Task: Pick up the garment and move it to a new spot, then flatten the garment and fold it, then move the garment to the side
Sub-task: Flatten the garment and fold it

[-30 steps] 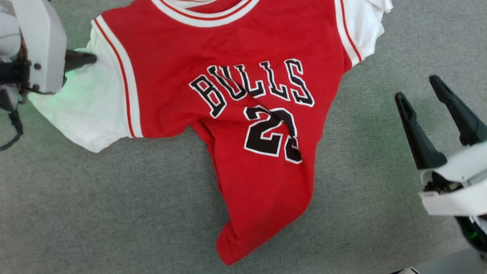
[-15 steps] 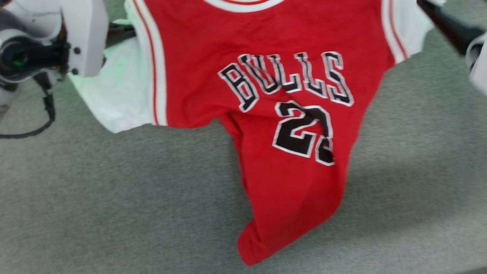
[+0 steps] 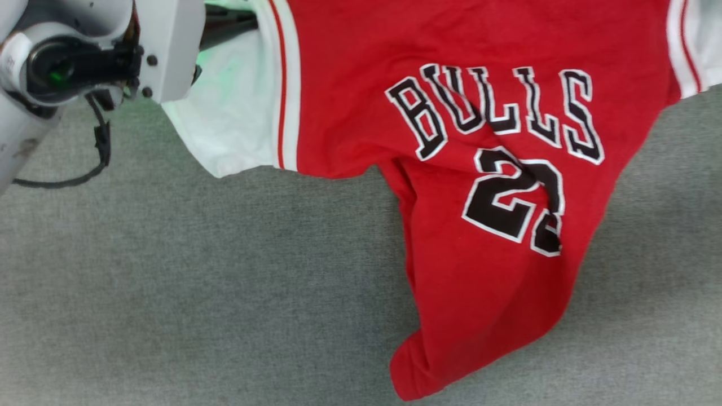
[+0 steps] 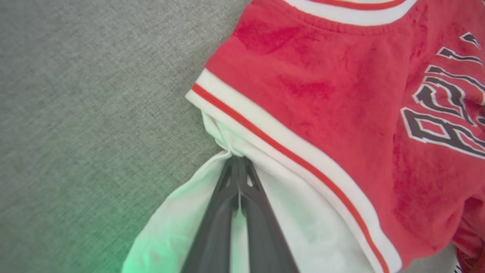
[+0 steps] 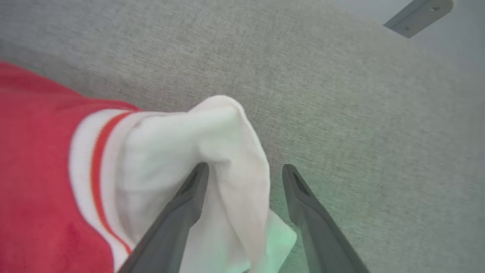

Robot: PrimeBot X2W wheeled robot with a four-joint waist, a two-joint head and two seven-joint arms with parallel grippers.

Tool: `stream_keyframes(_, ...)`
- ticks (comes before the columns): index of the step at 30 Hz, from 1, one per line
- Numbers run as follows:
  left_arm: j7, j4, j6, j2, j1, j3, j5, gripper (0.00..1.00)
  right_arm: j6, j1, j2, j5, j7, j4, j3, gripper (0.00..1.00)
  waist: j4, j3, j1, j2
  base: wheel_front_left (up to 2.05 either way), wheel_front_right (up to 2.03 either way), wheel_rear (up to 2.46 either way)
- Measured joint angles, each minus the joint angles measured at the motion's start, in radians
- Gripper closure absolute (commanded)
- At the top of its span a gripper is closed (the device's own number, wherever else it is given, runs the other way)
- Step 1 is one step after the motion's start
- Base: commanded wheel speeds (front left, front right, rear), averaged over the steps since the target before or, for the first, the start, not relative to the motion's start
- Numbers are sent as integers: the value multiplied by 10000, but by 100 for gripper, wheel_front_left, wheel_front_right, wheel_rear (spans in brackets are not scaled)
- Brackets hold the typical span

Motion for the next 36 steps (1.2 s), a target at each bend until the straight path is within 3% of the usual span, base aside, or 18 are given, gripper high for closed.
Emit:
stream_keyframes(6, -253, -92, -6, 27, -382, -378, -288, 100, 0, -461, 163, 341, -186, 334, 497, 0, 115, 237, 0, 0, 0, 0, 0)
stream_keyframes(7, -316, -94, -6, 35, -415, -433, -355, 100, 0, -520, 153, 364, -257, 364, 589, 11, 120, 254, 0, 0, 0, 0, 0)
stream_keyframes(9, -474, -86, -6, 54, -453, -527, -453, 100, 0, -633, 130, 401, -420, 408, 798, 98, 122, 255, 0, 0, 0, 0, 0)
stream_keyframes(19, -2502, 146, 6, 96, -227, -587, -940, 100, 2, -624, -290, 692, -2683, 180, 1517, 100, 200, -373, 0, 0, 0, 0, 0)
stream_keyframes(26, -4451, 589, 6, 148, -162, -412, -817, 100, 0, -1081, -644, 740, -4431, 476, 1319, 100, 396, -916, 0, 0, 0, 0, 0)
stream_keyframes(29, -5547, 1373, 6, -2, -356, -173, -531, 100, 2, -1626, -299, 472, -5336, 1216, 903, 100, 544, -977, 0, 0, 0, 0, 0)
stream_keyframes(36, -8284, 3609, 6, -1037, -2153, 1258, -476, 100, 2, -3513, 1149, -178, -7402, 3517, -539, 100, 780, -859, 0, 0, 0, 0, 0)
